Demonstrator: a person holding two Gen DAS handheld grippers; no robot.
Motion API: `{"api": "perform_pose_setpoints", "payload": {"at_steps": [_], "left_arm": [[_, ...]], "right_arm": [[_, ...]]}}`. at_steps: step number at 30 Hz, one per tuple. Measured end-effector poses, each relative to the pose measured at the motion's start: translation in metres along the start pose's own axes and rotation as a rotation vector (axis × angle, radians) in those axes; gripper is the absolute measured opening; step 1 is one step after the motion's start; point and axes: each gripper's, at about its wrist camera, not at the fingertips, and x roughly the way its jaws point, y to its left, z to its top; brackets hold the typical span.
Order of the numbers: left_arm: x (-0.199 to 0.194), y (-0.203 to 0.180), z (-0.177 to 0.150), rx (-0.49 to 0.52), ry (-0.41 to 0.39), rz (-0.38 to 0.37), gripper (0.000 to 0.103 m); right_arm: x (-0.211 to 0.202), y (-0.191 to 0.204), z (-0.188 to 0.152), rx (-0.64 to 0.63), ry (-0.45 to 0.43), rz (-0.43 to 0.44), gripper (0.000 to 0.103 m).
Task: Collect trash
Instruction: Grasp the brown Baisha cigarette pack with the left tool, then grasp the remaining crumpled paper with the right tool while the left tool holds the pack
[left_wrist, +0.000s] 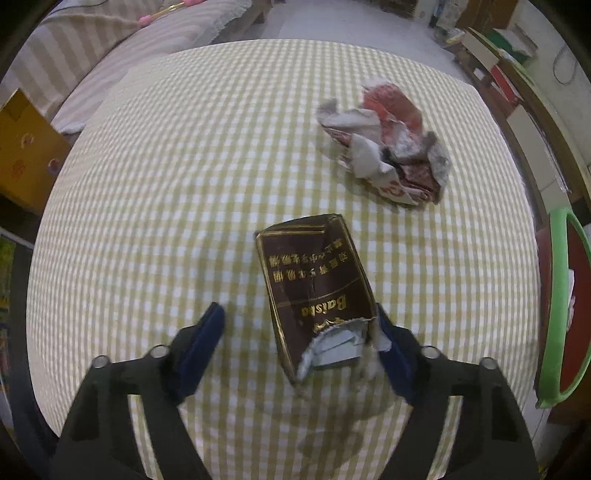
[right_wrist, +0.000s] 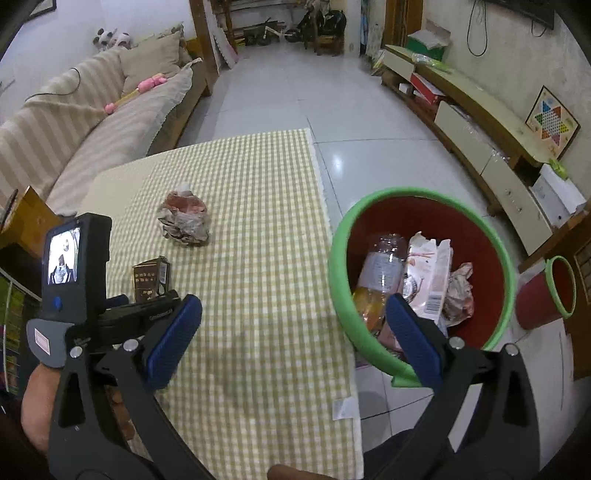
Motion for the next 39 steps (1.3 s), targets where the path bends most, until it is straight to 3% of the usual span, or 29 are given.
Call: {"api": "perform_pose_setpoints", "payload": {"at_steps": [1,2,6,10,18,27,34,39], "left_arm": [[-0.003,0.010,-0.001,-0.010,-0.007,-0.001,0.052],[-0.004,0.016,0.000,-0.021,-0.010,0.000,0.046],[-0.004,0.037,0.006,-0.063,0.007,-0.094,0.044],[-0.011,0.061,0.007,-0.065,-0.004,-0.127,0.042],[-0.042,0.096,0.017,0.021,-0.079,-0.109,0.042],[-0.071,0.167,0.038,0.108,-0.155,-0.074,0.042],[-0.078,0.182,0.048,0.144,-0.184,-0.060,0.043],[-0.068,0.185,0.046,0.122,-0.172,-0.085,0.043]], "right_arm": [[-0.002,0.001,0.000,-0.001,-0.006,0.010,0.098],[-0.004,0.002,0.001,-0.004,-0.014,0.011,0.098],[-0.006,0.004,0.004,0.024,-0.033,0.057,0.098],[0.000,0.013,0.007,0.011,-0.020,0.069,0.098],[0.017,0.046,0.014,-0.026,-0.016,0.096,0.098],[0.054,0.095,0.030,-0.103,0.002,0.074,0.098],[0.095,0.121,0.042,-0.146,0.042,0.043,0.097],[0.123,0.134,0.048,-0.152,0.068,0.022,0.088]]}}
